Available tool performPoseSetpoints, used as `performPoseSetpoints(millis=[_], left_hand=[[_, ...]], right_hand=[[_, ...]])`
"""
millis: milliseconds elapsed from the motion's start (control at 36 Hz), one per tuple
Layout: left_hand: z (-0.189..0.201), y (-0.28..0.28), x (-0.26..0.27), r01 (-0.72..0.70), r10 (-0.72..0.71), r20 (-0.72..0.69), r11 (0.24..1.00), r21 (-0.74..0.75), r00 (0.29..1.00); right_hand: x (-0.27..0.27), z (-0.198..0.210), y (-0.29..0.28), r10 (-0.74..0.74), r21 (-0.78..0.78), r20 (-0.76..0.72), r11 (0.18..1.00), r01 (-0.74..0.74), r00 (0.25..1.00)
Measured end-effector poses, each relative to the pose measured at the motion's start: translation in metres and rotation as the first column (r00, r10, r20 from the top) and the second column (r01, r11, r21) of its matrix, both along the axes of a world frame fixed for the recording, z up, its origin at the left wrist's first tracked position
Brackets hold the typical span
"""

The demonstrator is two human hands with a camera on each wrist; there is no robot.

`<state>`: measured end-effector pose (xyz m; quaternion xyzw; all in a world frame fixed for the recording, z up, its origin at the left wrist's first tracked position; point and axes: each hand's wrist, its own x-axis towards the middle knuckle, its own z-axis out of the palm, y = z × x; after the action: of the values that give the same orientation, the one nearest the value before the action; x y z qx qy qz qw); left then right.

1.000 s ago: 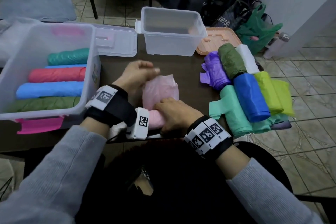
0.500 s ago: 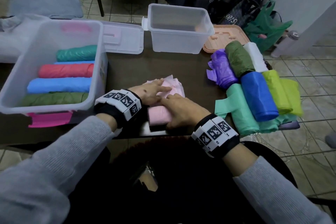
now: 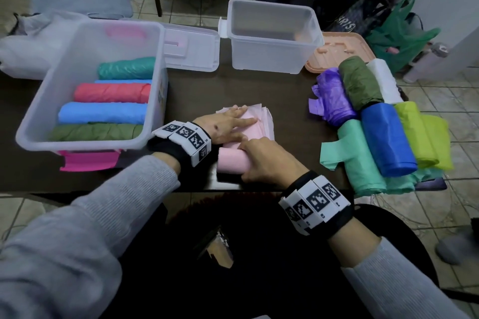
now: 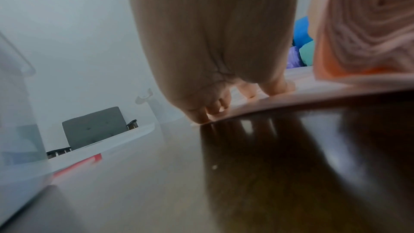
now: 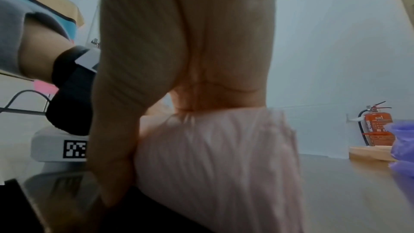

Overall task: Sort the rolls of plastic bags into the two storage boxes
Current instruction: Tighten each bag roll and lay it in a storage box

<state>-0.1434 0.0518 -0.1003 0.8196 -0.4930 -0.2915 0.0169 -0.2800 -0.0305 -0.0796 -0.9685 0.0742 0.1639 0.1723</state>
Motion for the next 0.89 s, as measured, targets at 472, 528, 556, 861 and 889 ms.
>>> performPoseSetpoints(millis=[472,528,556,861,889], left_hand=[[0.011,0.001,-0.001,-0.275,0.268,-0.075,0.870,-0.409,0.961],[0.018,0.003,-0.006,-0.345,0.356,-0.087,0.770,-0.536,0.930],[0.022,0.003,-0.009,-0.393,0.400,-0.116,0.729,-0.560,0.909],[0.026,0.024,-0.016,-0.478,0.416,-0.263,0.843,-0.247,0.870],[0.025,0.024,-0.015,-0.479,0.415,-0.268,0.841,-0.251,0.870]], right_hand=[[0.007,-0.004,-0.020,-0.007,0.124,0.072,0.992,-0.002,0.997],[0.011,-0.003,-0.026,-0.070,0.226,0.040,0.972,0.059,0.997],[0.013,-0.003,-0.028,-0.094,0.250,0.013,0.964,0.088,0.995],[0.031,-0.001,-0.046,-0.023,0.233,-0.086,0.972,0.042,0.996],[0.032,-0.002,-0.046,-0.034,0.226,-0.067,0.973,0.048,0.997]])
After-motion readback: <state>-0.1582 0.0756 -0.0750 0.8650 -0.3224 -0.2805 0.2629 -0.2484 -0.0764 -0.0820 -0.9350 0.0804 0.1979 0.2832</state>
